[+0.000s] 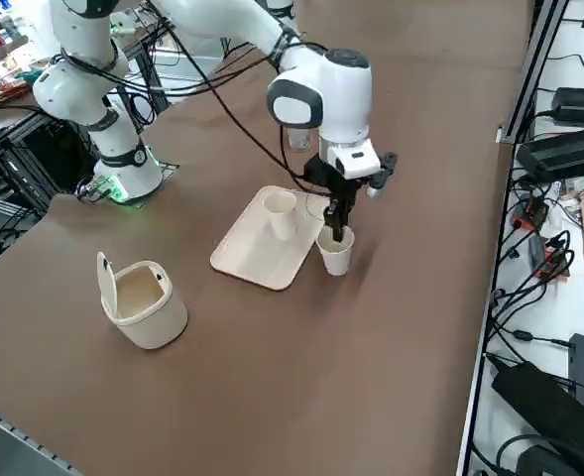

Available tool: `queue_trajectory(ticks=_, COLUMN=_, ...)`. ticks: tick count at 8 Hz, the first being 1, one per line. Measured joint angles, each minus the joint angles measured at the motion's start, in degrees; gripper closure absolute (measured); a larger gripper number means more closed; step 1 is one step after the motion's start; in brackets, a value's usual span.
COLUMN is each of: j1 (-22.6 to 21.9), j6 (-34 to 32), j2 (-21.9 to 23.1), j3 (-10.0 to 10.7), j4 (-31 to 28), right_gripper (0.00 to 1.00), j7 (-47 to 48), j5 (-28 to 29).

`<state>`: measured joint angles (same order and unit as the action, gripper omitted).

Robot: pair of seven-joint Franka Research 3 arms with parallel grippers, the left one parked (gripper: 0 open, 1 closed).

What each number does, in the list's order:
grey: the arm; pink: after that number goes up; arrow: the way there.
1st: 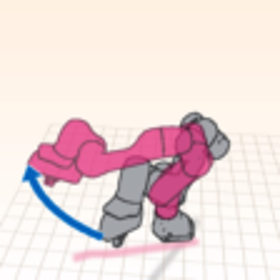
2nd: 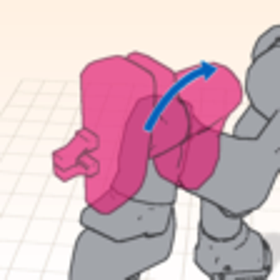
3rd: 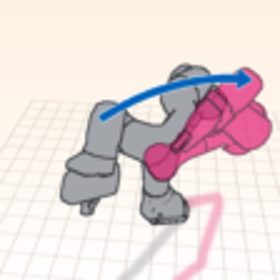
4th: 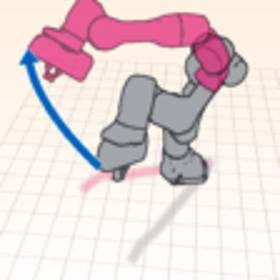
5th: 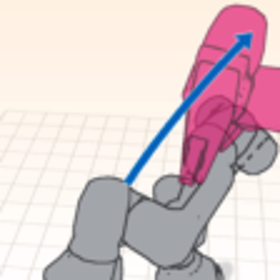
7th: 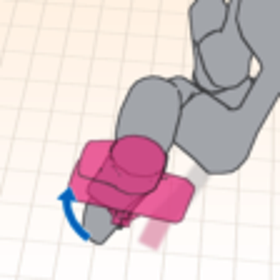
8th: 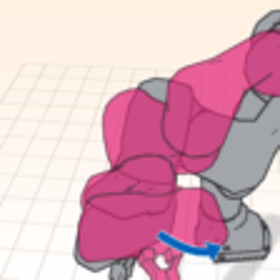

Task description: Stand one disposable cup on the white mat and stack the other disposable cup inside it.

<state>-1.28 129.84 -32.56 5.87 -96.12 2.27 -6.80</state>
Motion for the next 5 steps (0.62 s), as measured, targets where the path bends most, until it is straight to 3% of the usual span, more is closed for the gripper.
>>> queue_trajectory(ticks=3, j1=-0.03, j6=-4.0, j2=2.41, j3=0.0, j4=1.16, right_gripper=0.98, j7=1.4, j5=0.0)
queue_trajectory(ticks=5, j1=-0.36, j6=-11.52, j2=6.67, j3=-0.16, j4=1.29, right_gripper=0.98, j7=4.81, j5=0.0)
